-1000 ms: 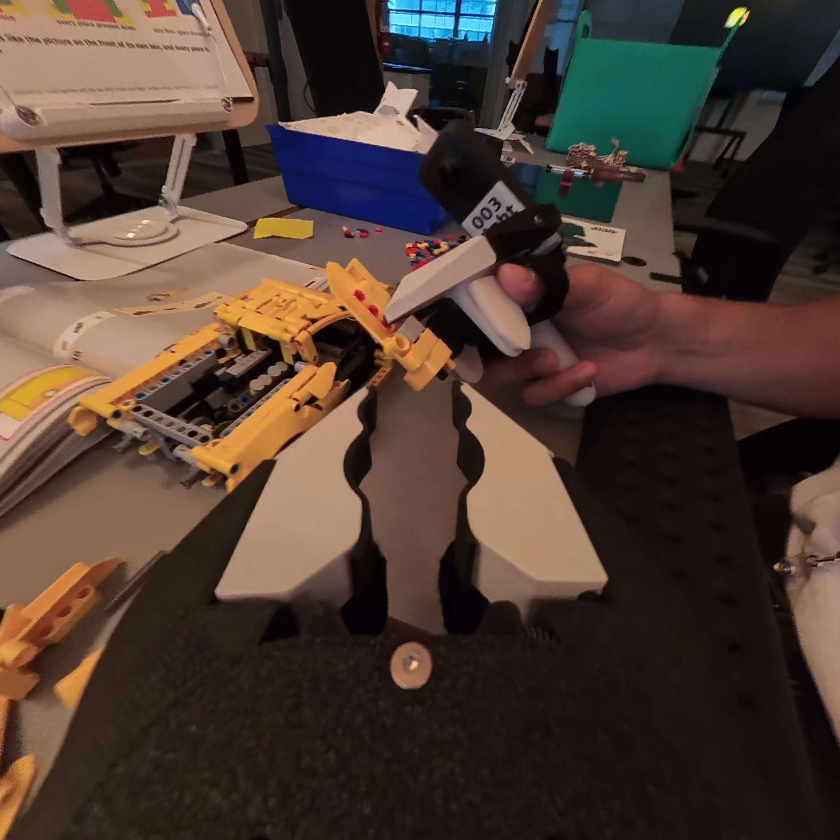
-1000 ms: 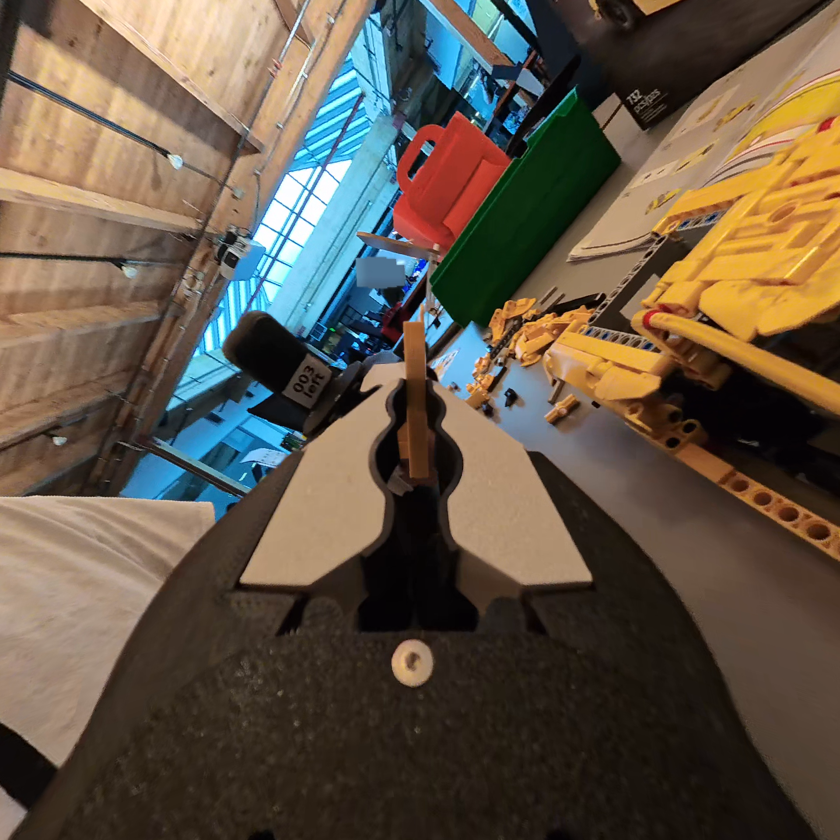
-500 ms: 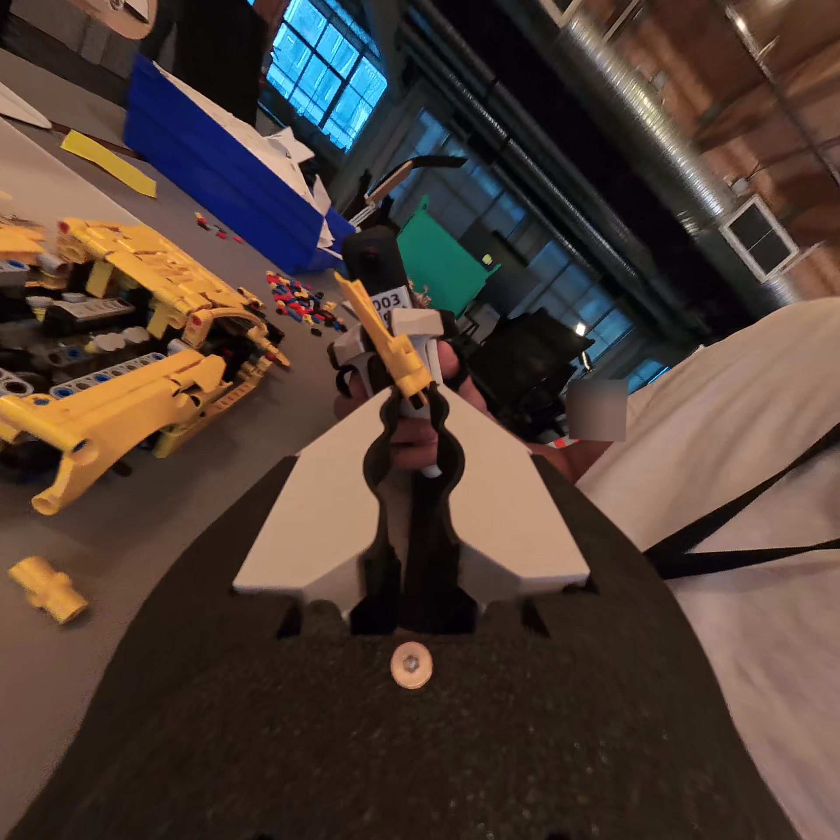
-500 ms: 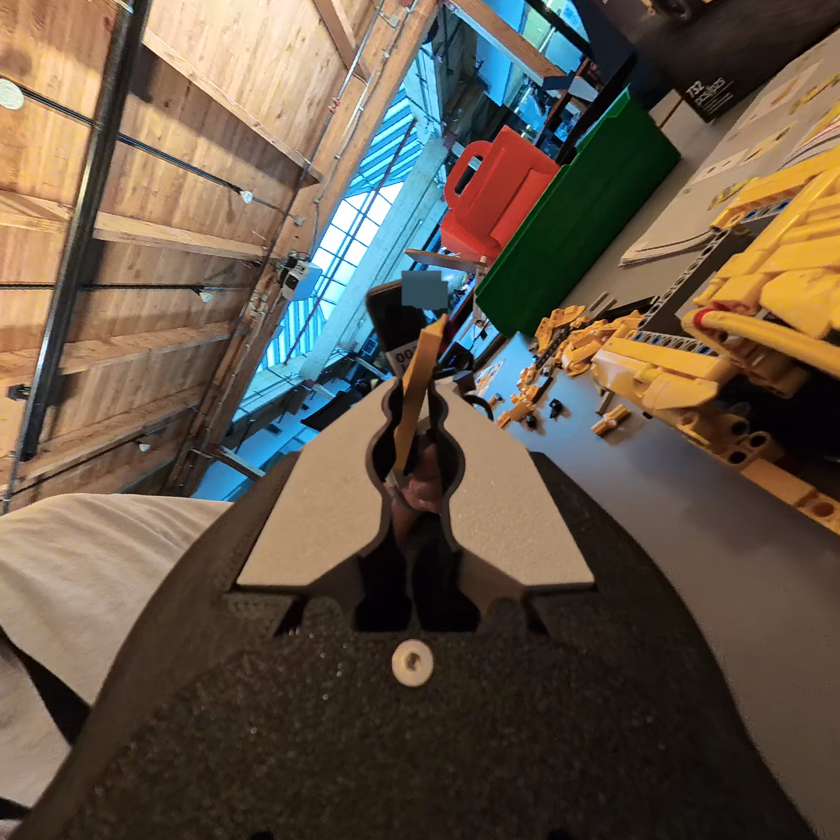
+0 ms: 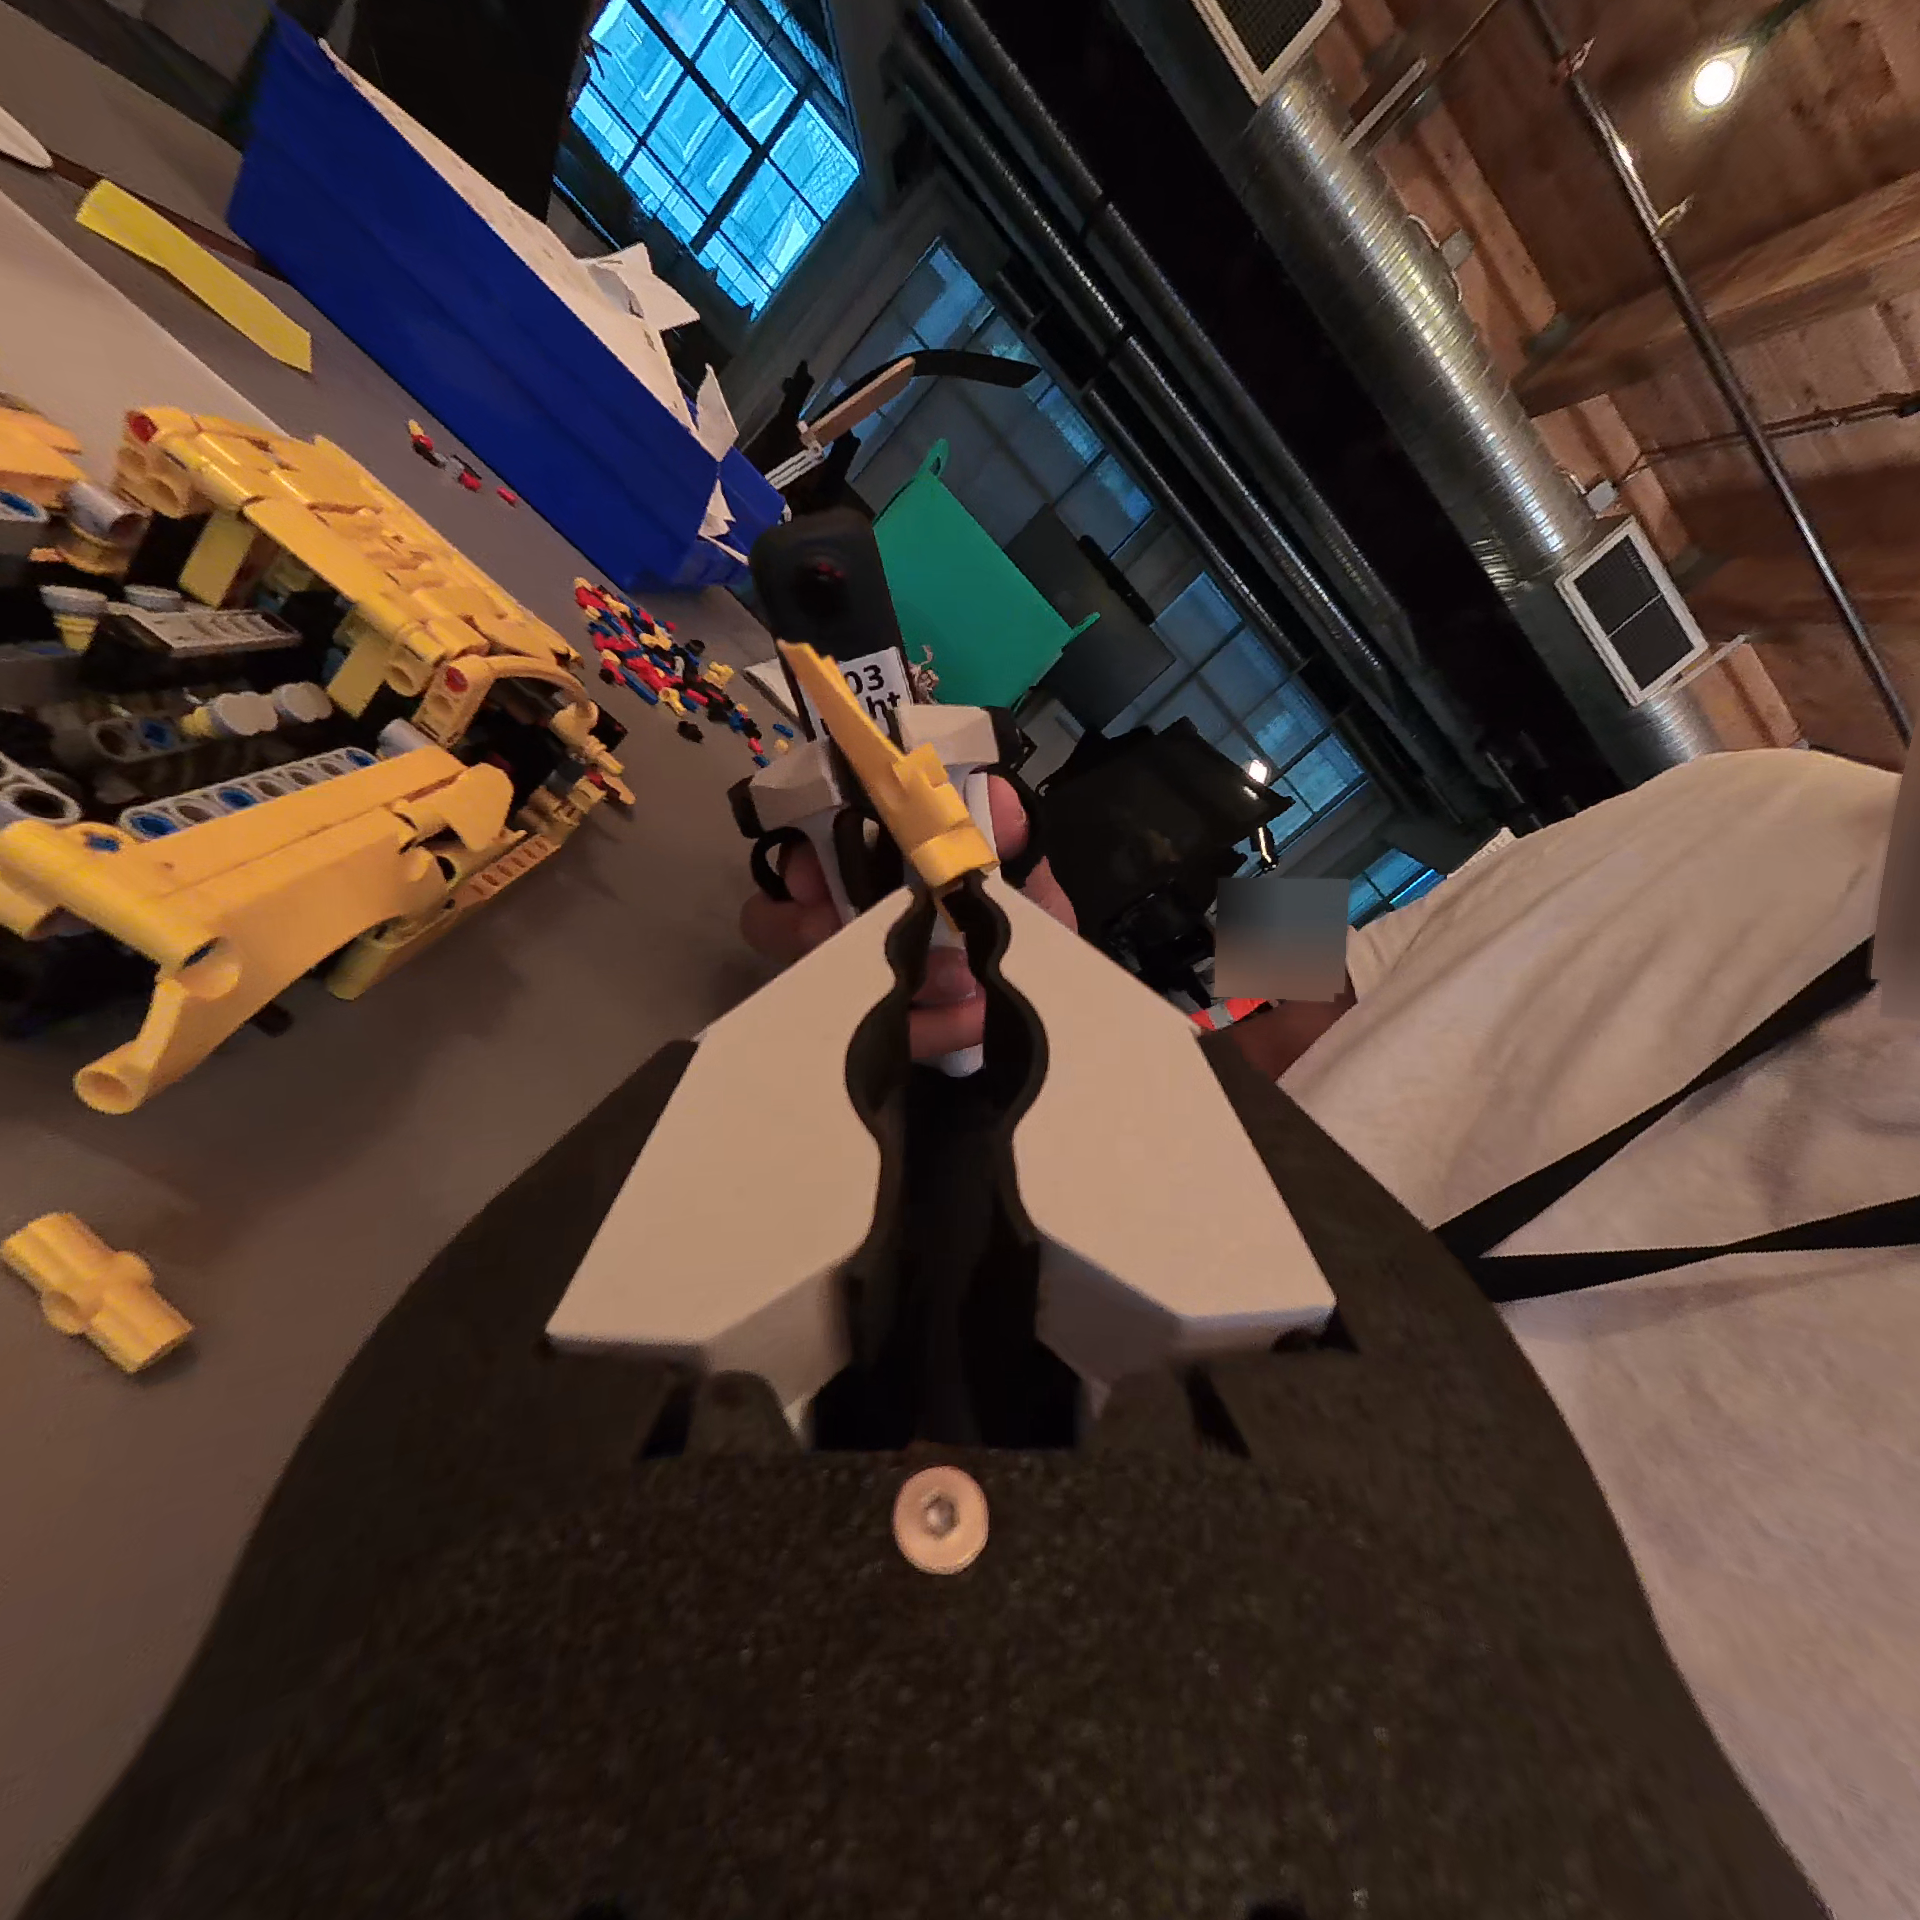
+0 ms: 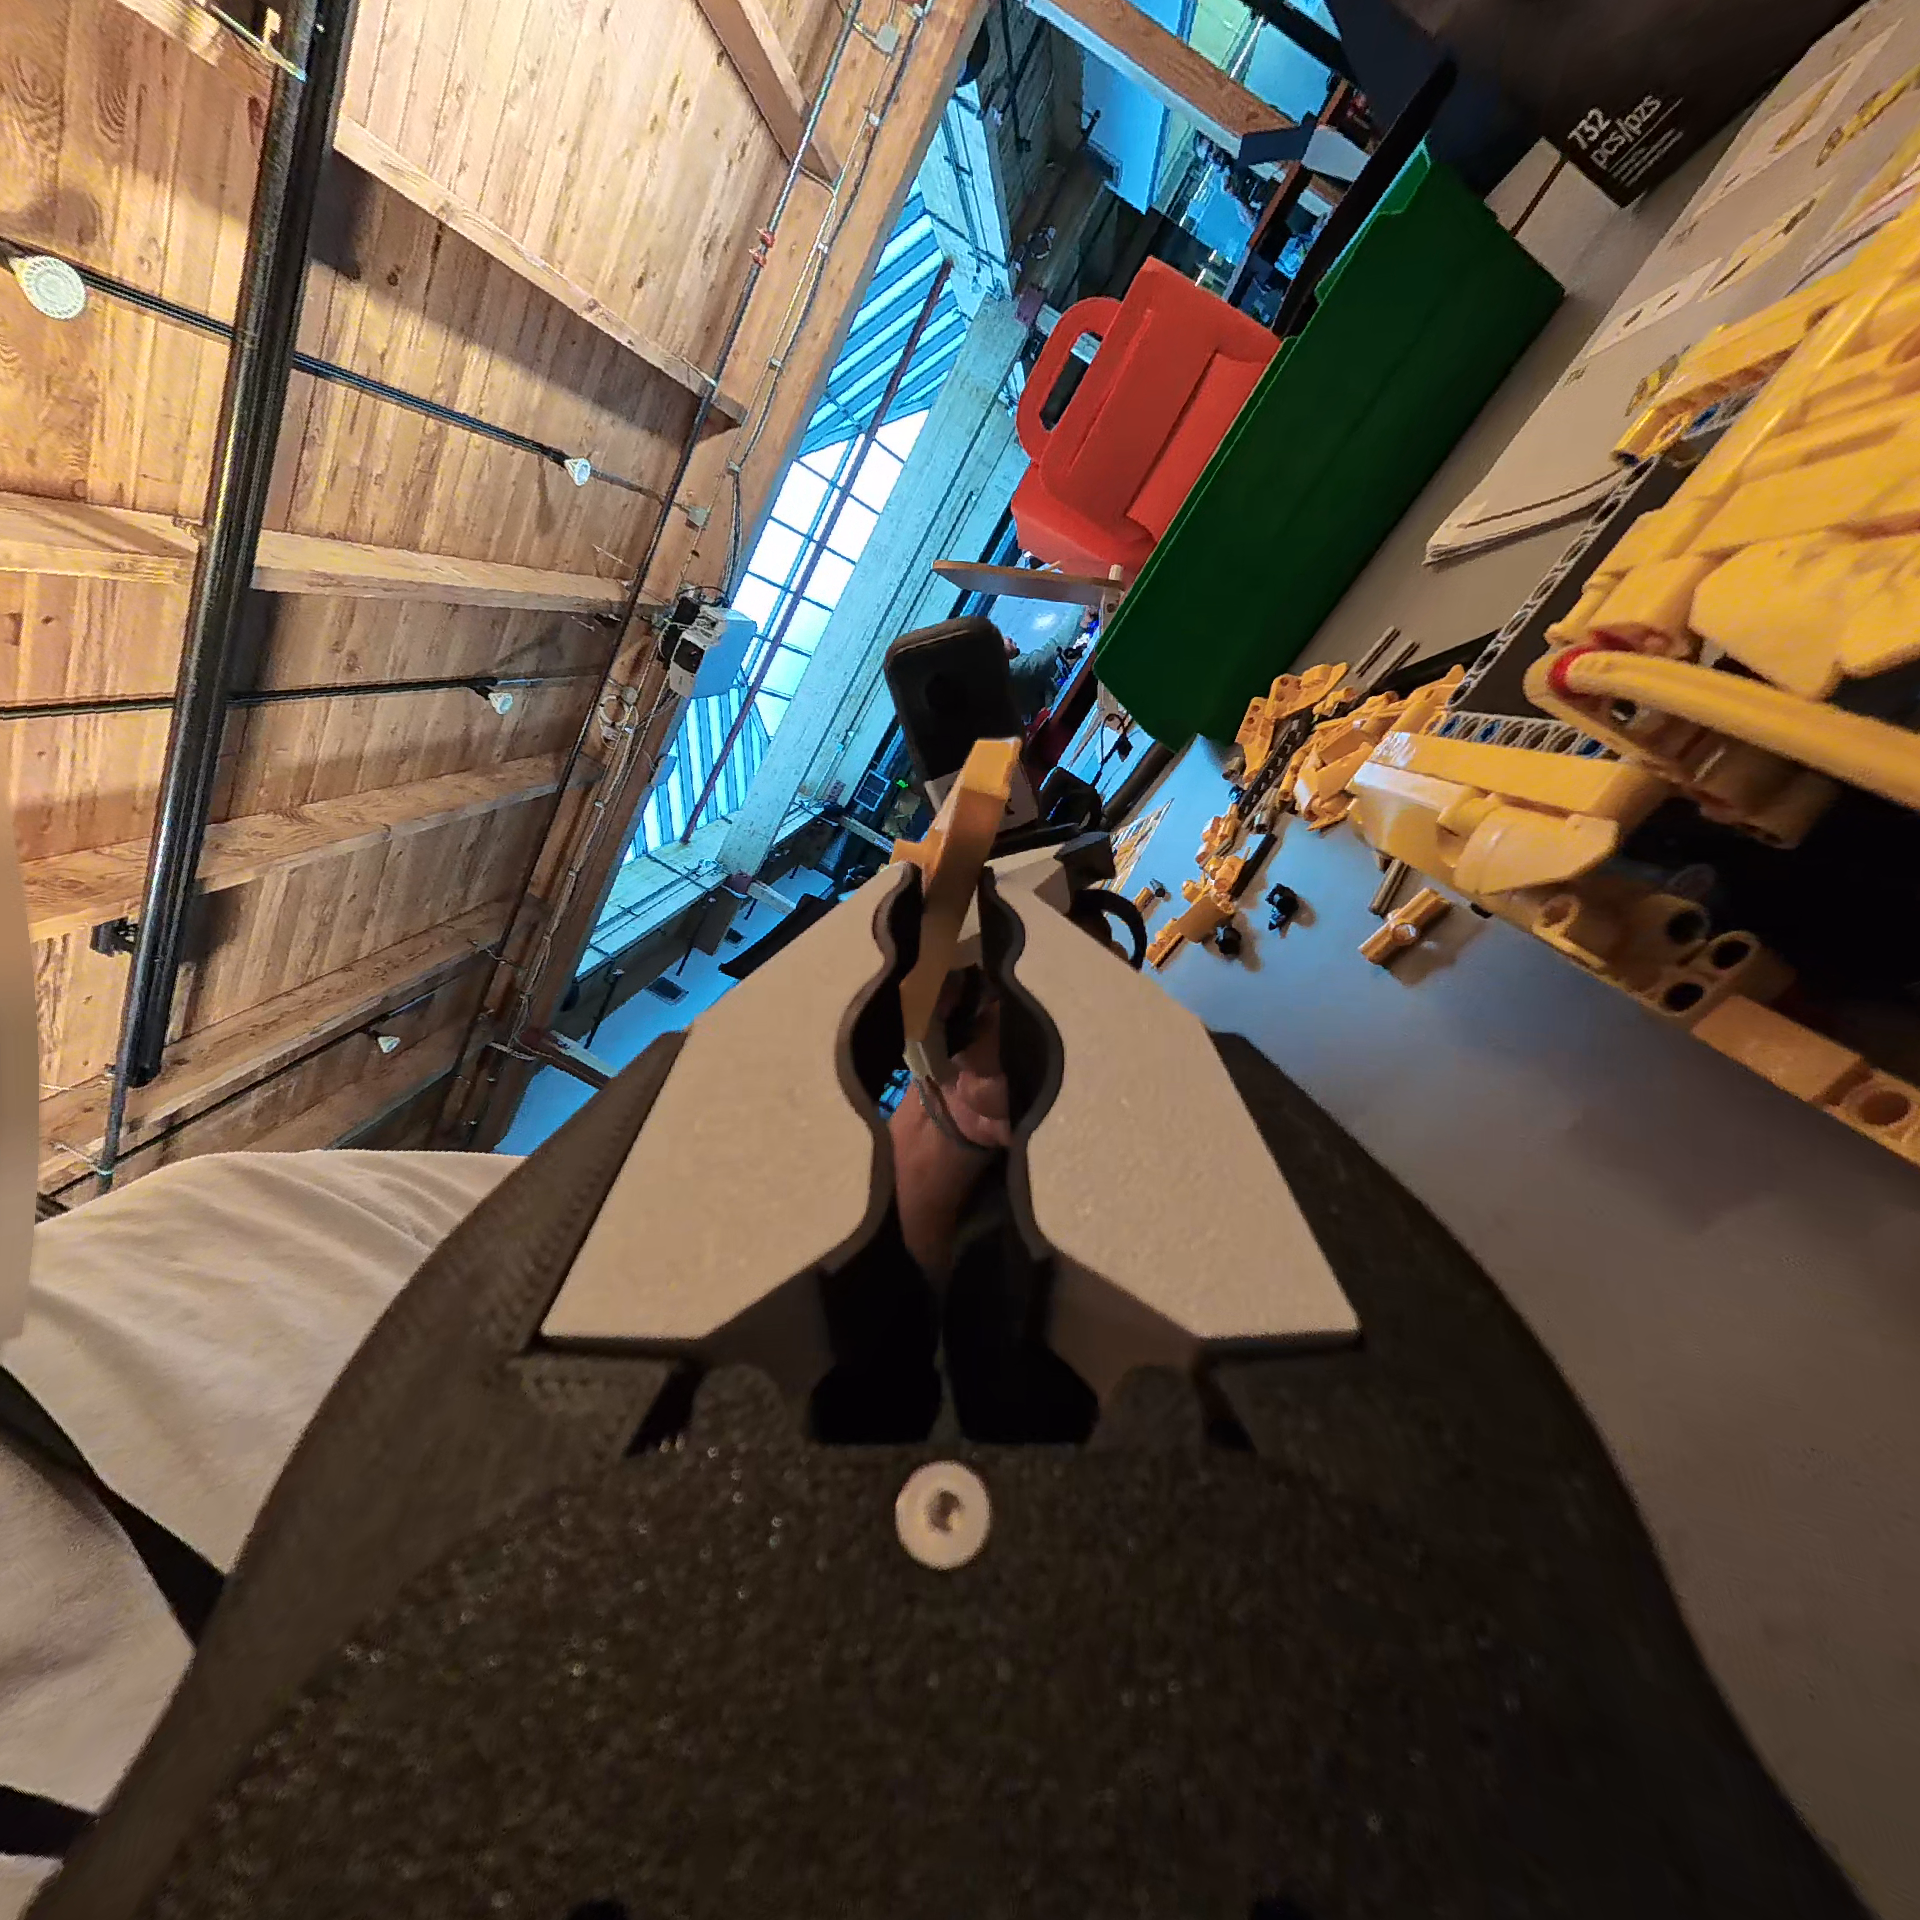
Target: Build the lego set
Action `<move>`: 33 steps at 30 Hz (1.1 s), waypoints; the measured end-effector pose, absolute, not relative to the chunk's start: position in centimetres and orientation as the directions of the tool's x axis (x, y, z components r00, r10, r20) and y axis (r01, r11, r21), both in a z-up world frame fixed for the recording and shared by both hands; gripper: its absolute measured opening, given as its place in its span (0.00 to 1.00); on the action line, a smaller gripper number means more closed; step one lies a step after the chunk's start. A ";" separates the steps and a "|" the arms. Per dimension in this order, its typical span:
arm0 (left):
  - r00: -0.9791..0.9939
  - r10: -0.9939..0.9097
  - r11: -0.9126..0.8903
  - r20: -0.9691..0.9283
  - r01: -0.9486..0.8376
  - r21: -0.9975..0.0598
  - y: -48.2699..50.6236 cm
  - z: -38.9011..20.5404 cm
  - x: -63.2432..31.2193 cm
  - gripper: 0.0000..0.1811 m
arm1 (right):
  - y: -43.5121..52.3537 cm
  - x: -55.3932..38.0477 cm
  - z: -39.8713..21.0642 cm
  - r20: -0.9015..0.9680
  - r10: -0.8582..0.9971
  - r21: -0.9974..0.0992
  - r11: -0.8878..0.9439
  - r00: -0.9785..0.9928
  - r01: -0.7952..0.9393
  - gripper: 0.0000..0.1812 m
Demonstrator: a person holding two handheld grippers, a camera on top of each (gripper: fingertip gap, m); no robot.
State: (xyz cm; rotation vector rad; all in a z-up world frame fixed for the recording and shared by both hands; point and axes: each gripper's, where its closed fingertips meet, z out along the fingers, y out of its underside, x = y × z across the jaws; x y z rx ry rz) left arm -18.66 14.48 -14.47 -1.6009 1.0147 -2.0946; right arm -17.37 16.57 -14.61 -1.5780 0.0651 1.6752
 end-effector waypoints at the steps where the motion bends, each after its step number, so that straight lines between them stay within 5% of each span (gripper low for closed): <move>1: -0.323 -0.633 -0.693 0.704 -0.169 -0.700 14.4 -14.5 -18.7 0.03 | 16.6 -17.4 -14.7 -0.858 0.503 -0.467 -0.673 0.108 -0.574 0.05; 7: -0.274 -0.718 -0.623 0.641 -0.160 -0.766 14.6 -14.8 -18.6 0.03 | 16.4 -17.3 -14.8 -0.875 0.478 -0.428 -0.702 0.068 -0.569 0.03; 12: -0.057 -0.945 -0.312 0.321 -0.125 -0.942 15.9 -15.9 -18.1 0.08 | 17.4 -15.7 -15.7 -0.885 0.439 -0.434 -0.652 0.158 -0.621 0.03; 17: 0.061 -0.995 -0.089 0.075 -0.257 -0.962 15.8 -18.2 -16.8 0.13 | 18.0 -14.5 -16.7 -0.911 0.372 -0.392 -0.639 0.180 -0.662 0.03; 24: 0.230 -0.972 -0.043 -0.040 -0.345 -0.938 16.9 -19.3 -15.1 0.11 | 18.4 -14.5 -17.7 -0.887 0.348 -0.460 -0.614 0.303 -0.641 0.03; 33: 0.158 -0.987 -0.096 0.038 -0.378 -0.921 16.1 -20.1 -15.6 0.05 | 17.9 -13.7 -17.2 -0.798 0.400 -0.603 -0.556 0.451 -0.572 0.10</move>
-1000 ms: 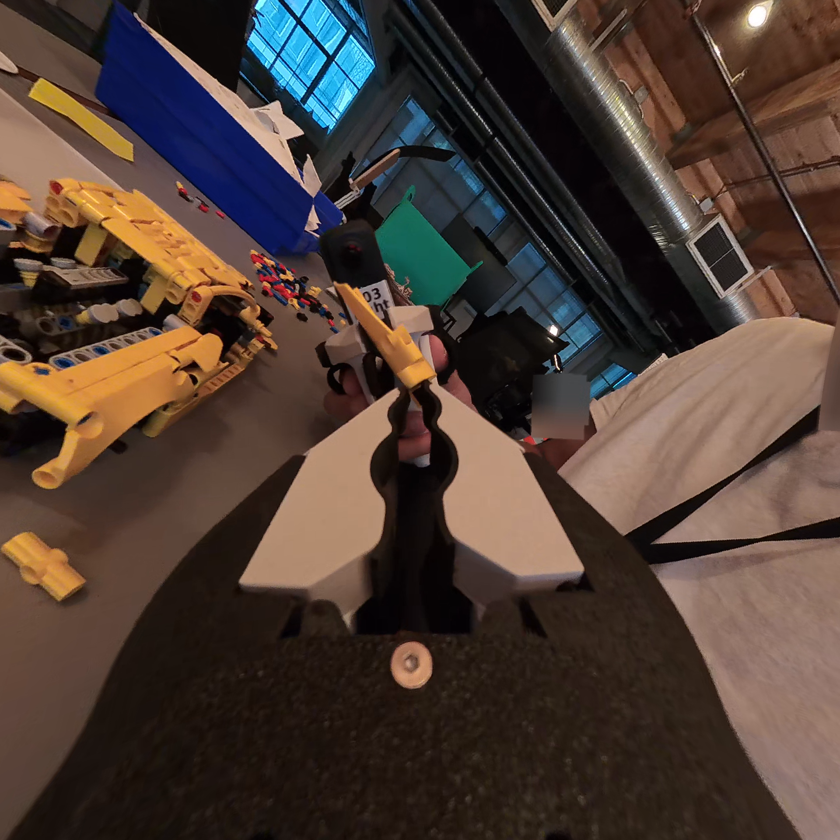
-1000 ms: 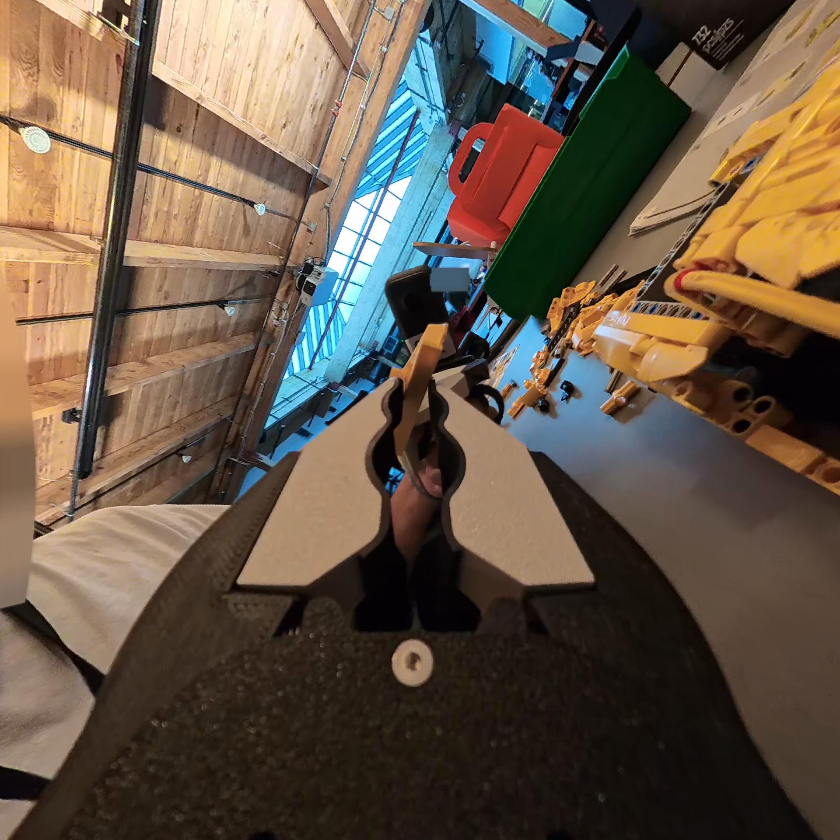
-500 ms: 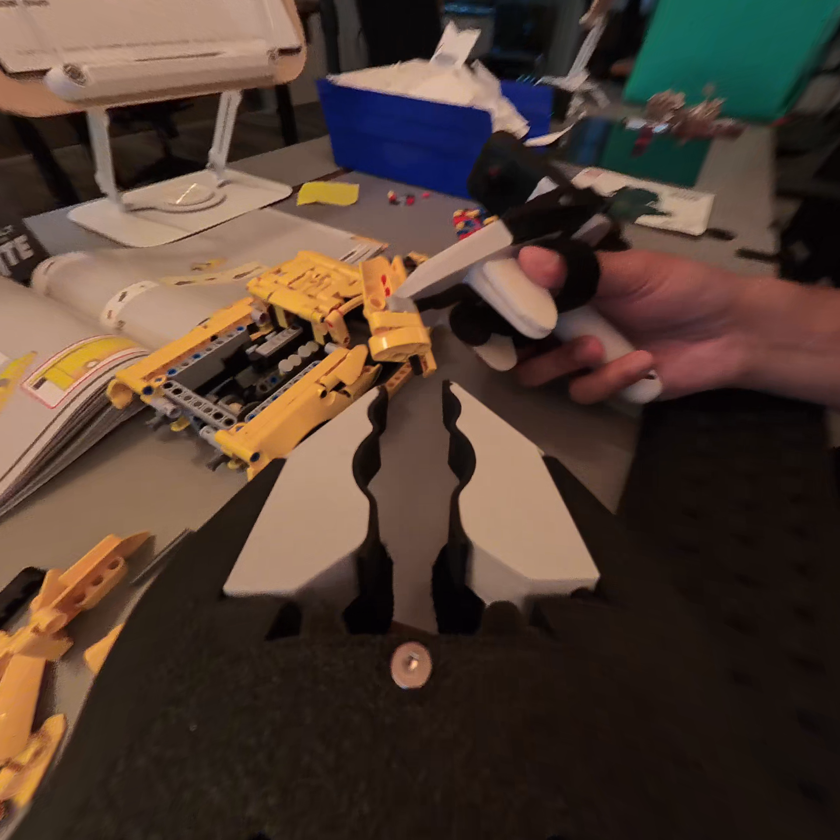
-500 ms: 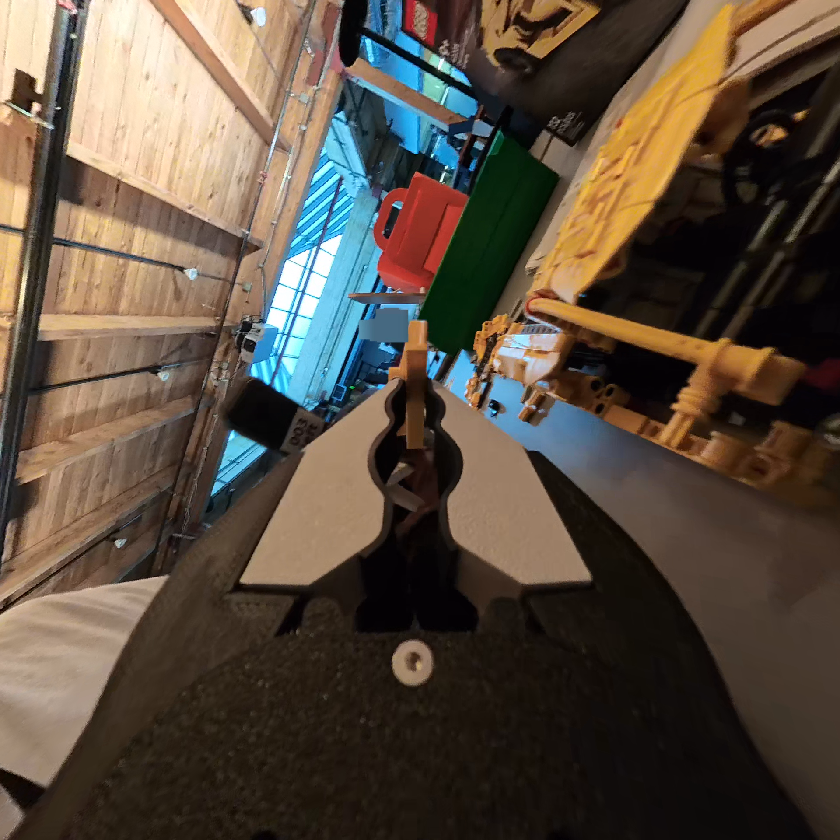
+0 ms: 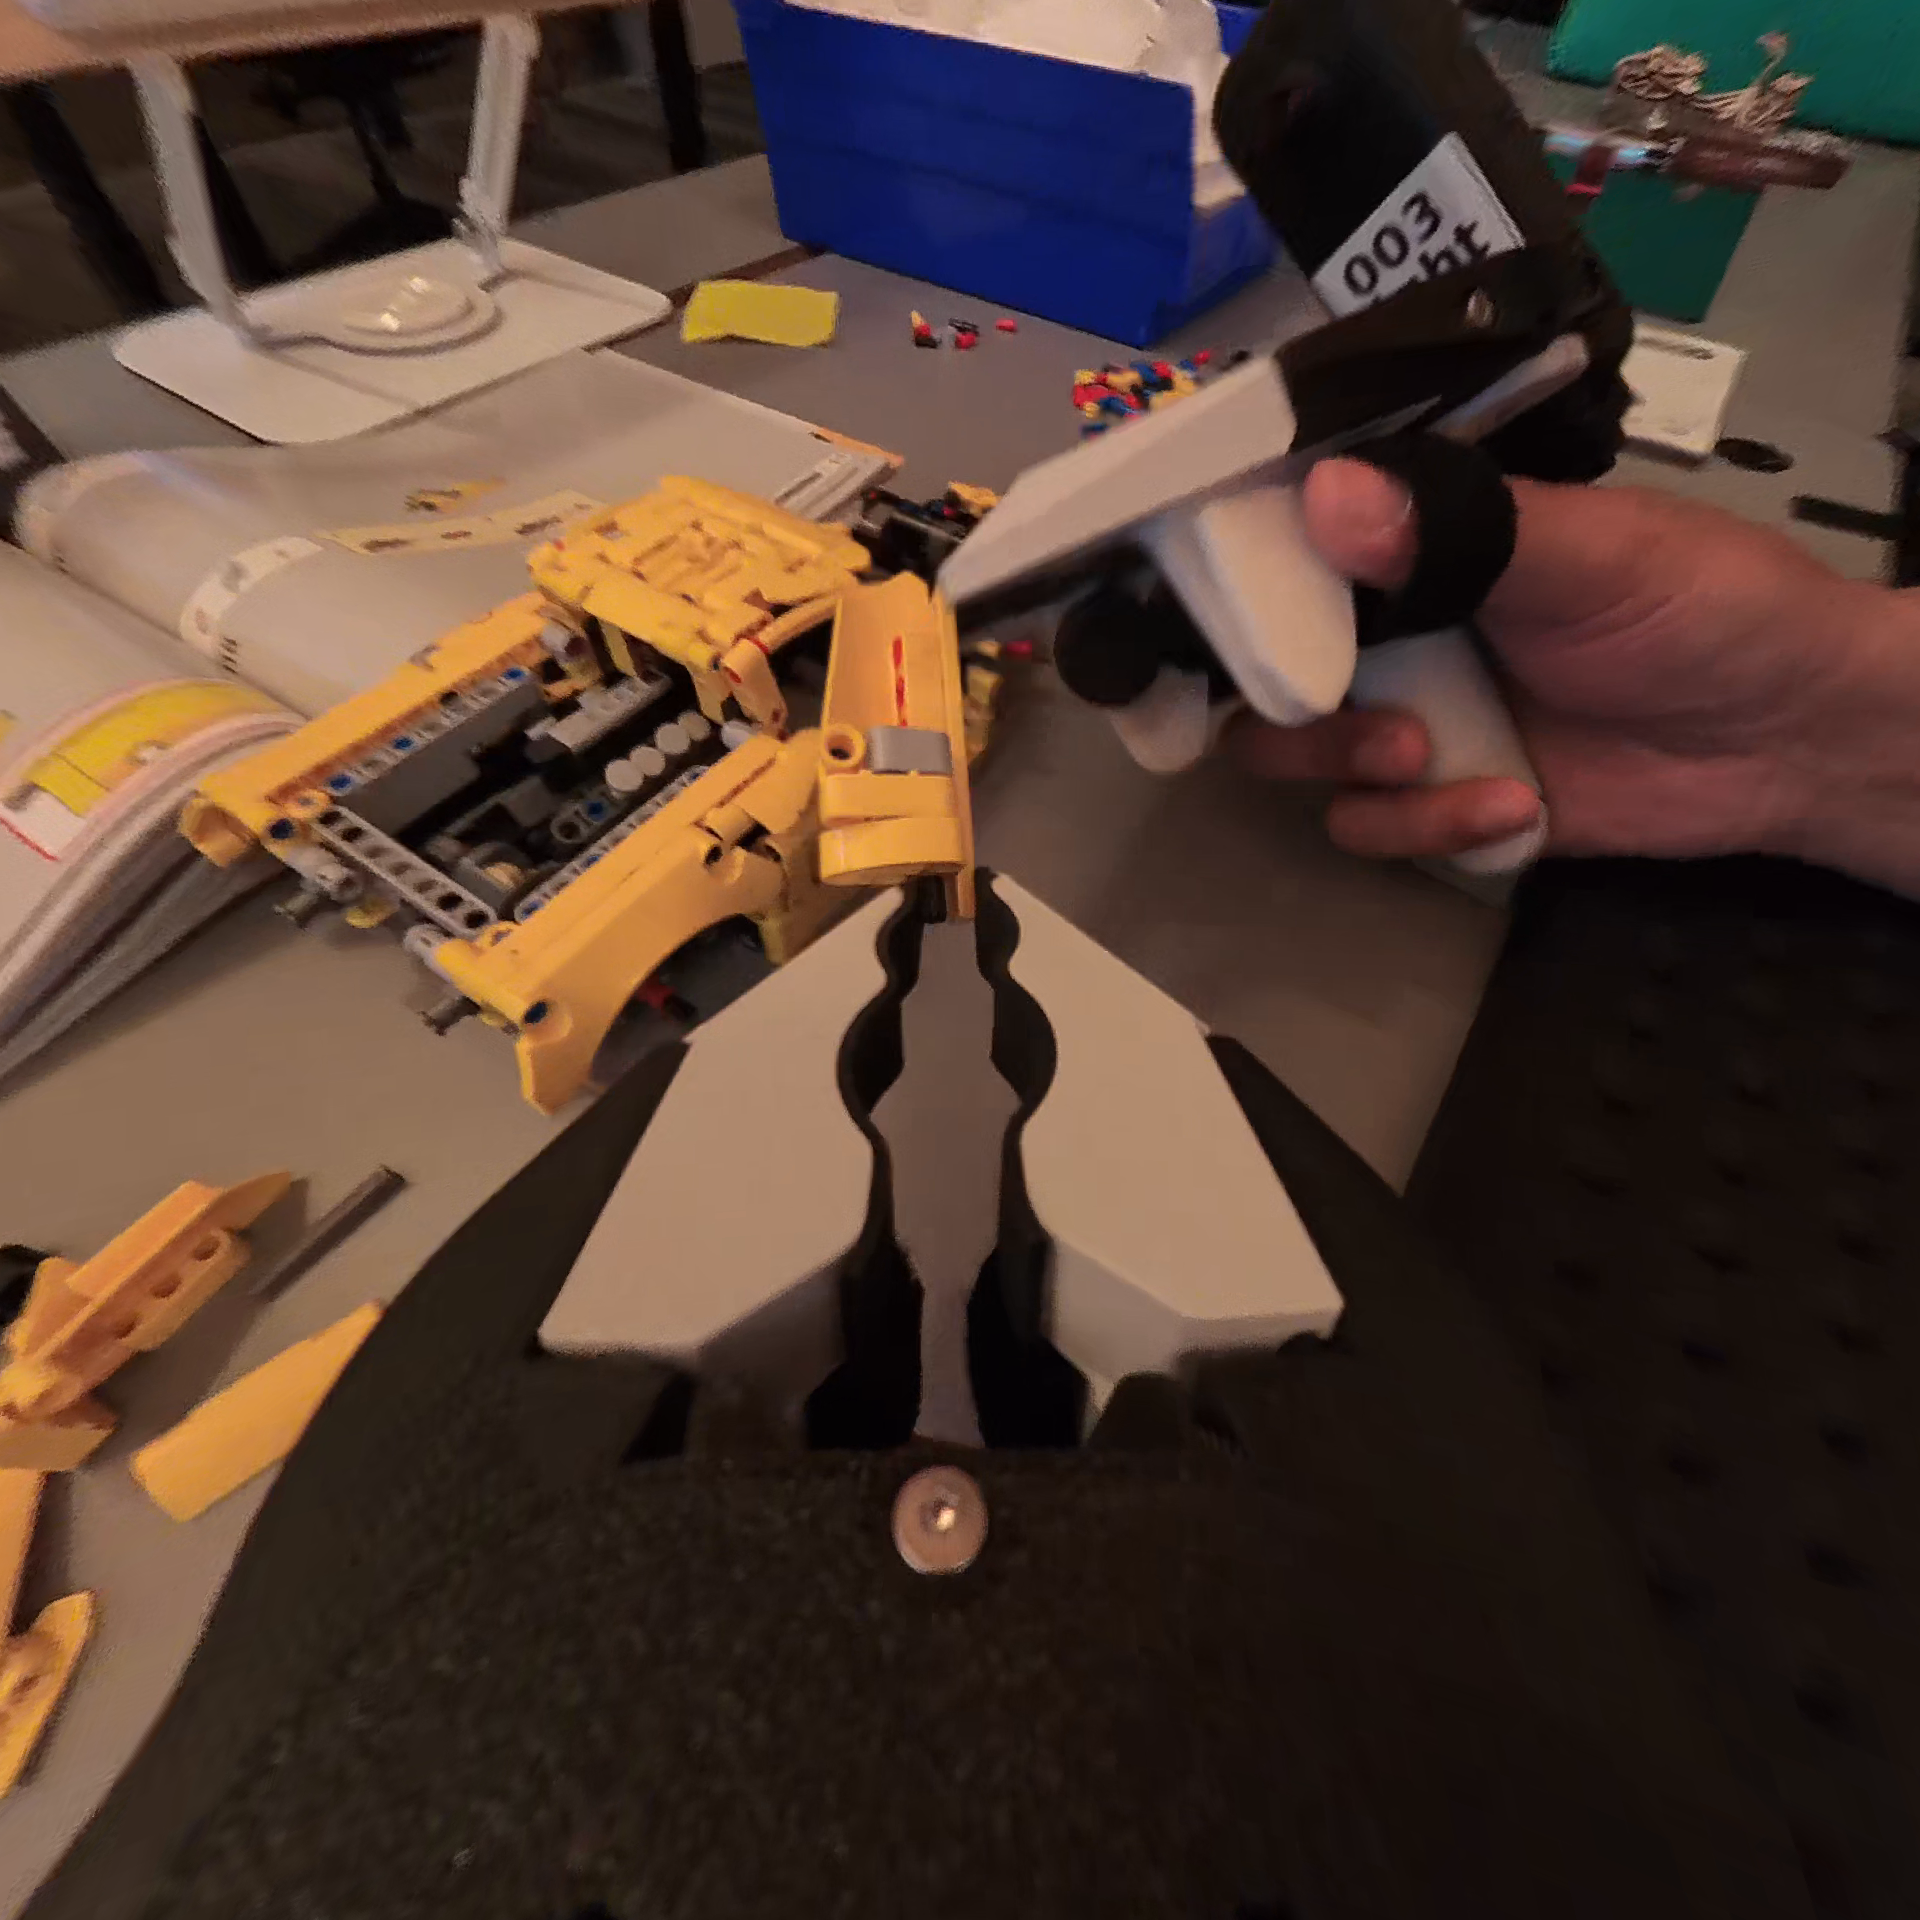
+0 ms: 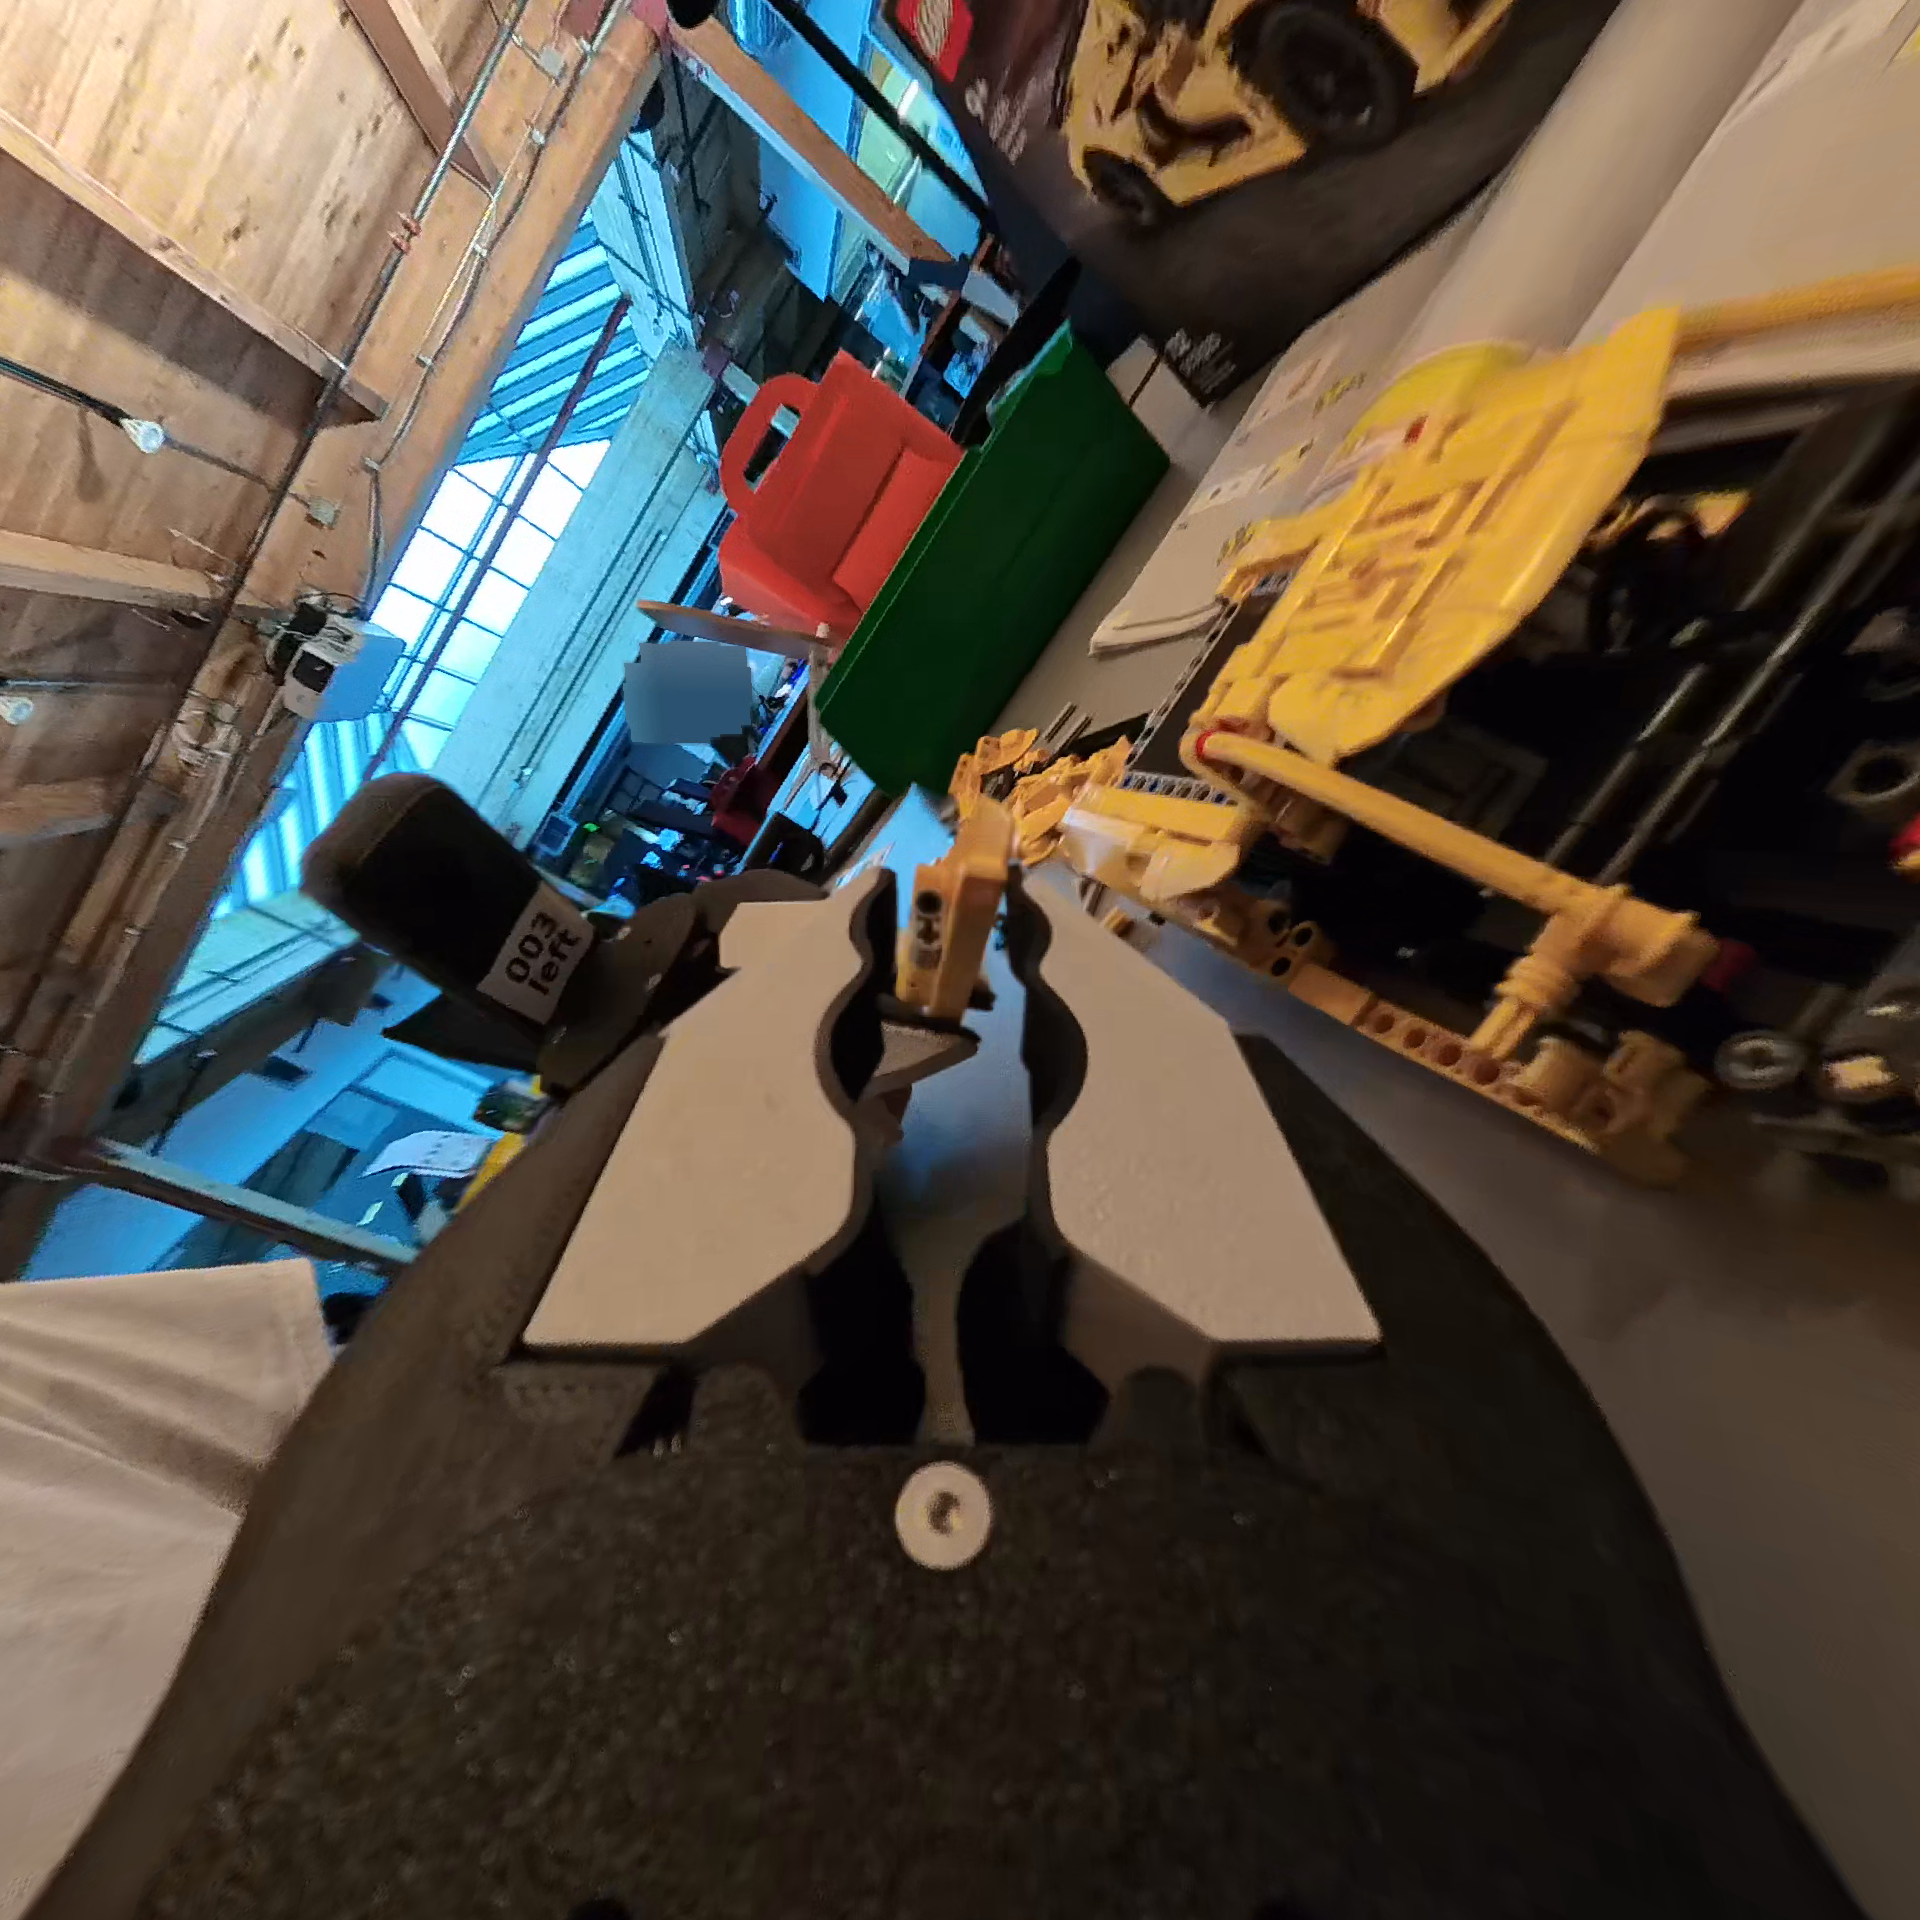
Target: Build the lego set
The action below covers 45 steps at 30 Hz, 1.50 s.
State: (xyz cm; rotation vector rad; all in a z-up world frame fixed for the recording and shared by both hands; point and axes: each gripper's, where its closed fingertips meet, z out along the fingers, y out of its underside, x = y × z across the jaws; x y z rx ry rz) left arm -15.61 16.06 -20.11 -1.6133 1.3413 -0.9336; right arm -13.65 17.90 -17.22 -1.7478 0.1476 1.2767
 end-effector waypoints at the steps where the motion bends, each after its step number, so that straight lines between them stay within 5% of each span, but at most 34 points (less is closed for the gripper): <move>1: 0.126 -0.988 -0.127 0.084 -0.390 -0.912 15.8 -20.4 -15.8 0.05 | 17.7 -12.9 -17.1 -0.775 0.404 -0.631 -0.535 0.486 -0.561 0.13; 7: -0.036 -0.907 -0.332 0.421 -0.556 -0.762 13.0 -22.6 -17.1 0.05 | 14.7 -10.1 -18.9 -0.363 0.450 -0.891 -0.425 0.816 -0.162 0.16; 14: -0.051 -0.937 -0.198 0.345 -0.738 -0.646 11.6 -25.4 -17.4 0.05 | 13.1 -13.5 -21.6 -0.061 0.592 -0.897 -0.386 0.804 0.216 0.16; 36: -0.088 -0.971 -0.083 0.221 -0.745 -0.662 10.4 -25.7 -17.4 0.09 | 14.1 -10.7 -20.1 -0.310 0.485 -0.894 -0.441 0.818 -0.077 0.16; 42: -0.040 -0.980 -0.162 0.195 -0.411 -0.897 15.2 -20.7 -17.3 0.09 | 14.3 -10.4 -20.0 -0.320 0.480 -0.895 -0.436 0.817 -0.094 0.16; 45: 0.062 -0.984 -0.178 0.166 -0.340 -0.923 18.5 -19.7 -18.3 0.09 | 14.2 -10.7 -20.2 -0.351 0.500 -0.883 -0.459 0.792 -0.101 0.16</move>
